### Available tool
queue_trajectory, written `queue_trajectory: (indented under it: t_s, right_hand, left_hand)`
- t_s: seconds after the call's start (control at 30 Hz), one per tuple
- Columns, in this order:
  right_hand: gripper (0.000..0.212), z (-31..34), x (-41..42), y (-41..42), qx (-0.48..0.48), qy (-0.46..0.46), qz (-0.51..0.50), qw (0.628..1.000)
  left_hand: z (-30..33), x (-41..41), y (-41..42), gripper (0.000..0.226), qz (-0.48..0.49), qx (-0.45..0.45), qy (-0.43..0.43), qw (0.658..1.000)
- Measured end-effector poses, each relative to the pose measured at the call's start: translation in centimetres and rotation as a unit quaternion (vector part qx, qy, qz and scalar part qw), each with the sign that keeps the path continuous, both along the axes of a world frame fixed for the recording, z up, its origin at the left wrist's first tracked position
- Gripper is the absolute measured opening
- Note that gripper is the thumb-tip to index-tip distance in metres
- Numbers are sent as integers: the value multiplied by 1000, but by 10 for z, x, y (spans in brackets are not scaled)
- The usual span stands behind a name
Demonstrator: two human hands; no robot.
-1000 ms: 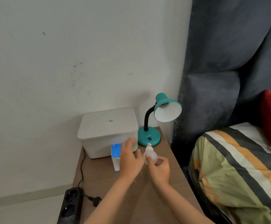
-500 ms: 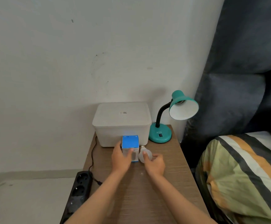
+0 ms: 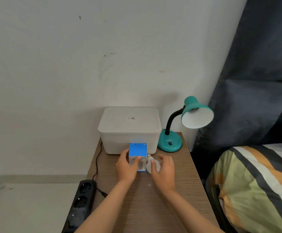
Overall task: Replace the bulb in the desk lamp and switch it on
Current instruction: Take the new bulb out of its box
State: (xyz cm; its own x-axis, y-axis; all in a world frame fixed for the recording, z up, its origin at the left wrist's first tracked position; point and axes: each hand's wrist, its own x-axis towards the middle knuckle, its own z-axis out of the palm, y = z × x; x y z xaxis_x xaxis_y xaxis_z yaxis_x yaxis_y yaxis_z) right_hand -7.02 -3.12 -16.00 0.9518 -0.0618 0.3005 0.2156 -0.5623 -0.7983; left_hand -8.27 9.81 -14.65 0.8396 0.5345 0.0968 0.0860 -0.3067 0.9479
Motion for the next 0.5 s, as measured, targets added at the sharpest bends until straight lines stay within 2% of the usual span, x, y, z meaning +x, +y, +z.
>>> queue_trajectory:
  t_s: [0.07, 0.13, 0.5]
  right_hand:
    - [28, 7, -2, 4, 4, -37, 48, 998]
    - [31, 13, 0, 10, -1, -37, 86, 996]
    - [32, 20, 23, 21, 34, 92, 102, 990]
  left_hand:
    - [-1, 1, 2, 46, -6, 2, -7, 1000]
    - [-1, 1, 4, 45, -11, 6, -8, 1000]
    - [6, 7, 19, 29, -31, 37, 7, 999]
